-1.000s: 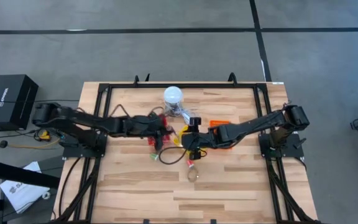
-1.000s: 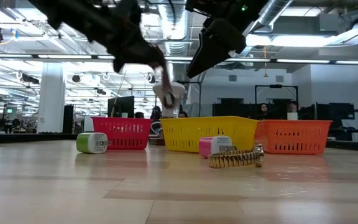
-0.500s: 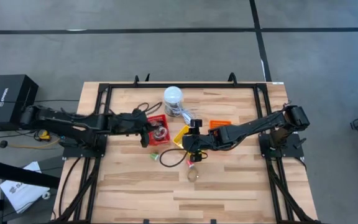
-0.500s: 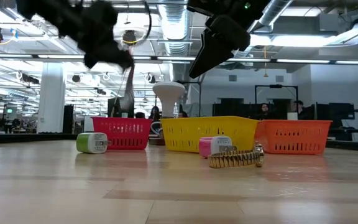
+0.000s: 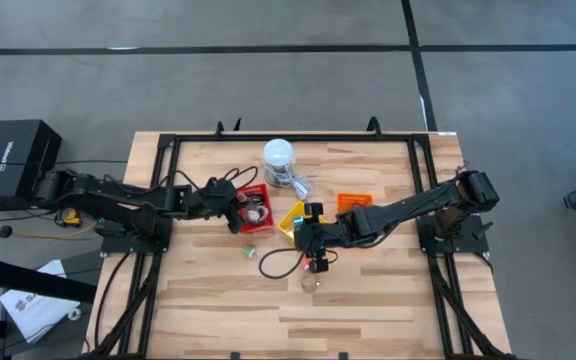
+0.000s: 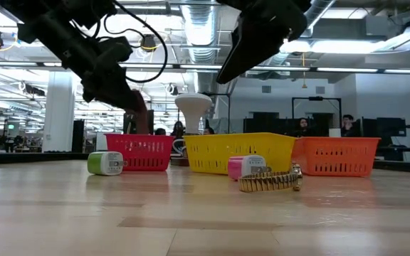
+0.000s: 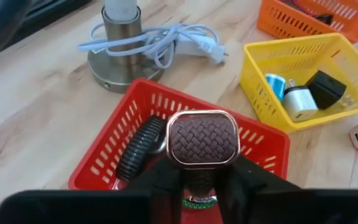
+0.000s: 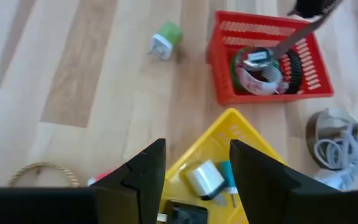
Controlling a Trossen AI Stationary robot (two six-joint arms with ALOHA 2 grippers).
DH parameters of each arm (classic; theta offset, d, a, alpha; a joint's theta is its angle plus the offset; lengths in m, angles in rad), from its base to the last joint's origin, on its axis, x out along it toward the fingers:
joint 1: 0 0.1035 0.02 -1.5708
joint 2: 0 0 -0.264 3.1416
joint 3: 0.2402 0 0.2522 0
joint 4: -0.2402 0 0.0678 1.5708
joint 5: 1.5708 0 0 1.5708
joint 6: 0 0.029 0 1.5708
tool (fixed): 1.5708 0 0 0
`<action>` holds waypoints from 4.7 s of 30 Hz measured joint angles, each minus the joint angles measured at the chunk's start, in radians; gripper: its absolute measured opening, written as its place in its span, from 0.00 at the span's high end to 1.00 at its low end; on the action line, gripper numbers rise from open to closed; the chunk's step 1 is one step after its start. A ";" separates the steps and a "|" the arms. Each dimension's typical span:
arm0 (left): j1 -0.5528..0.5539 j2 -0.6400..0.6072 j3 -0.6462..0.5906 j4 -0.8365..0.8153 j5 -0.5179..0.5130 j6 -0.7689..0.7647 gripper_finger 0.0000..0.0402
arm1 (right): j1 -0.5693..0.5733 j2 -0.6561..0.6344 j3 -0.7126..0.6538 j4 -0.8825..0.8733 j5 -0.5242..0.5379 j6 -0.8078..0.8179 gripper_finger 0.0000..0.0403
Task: Pick & Place Office items
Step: Put the brown watch into the red basket, then put the green charger adapter into the yellow basket, then put the gold watch into the red basket
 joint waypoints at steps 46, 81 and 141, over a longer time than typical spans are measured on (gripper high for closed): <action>-0.459 0.216 0.000 0.107 0.049 0.251 0.49 | 0.135 0.000 -0.037 0.019 -0.110 0.514 0.59; -0.344 0.423 0.015 0.363 0.177 0.361 0.68 | 0.135 0.000 -0.037 0.015 -0.110 0.510 0.59; -0.040 0.583 0.195 0.669 0.333 0.513 0.52 | 0.158 0.055 -0.035 -0.055 -0.059 0.760 0.61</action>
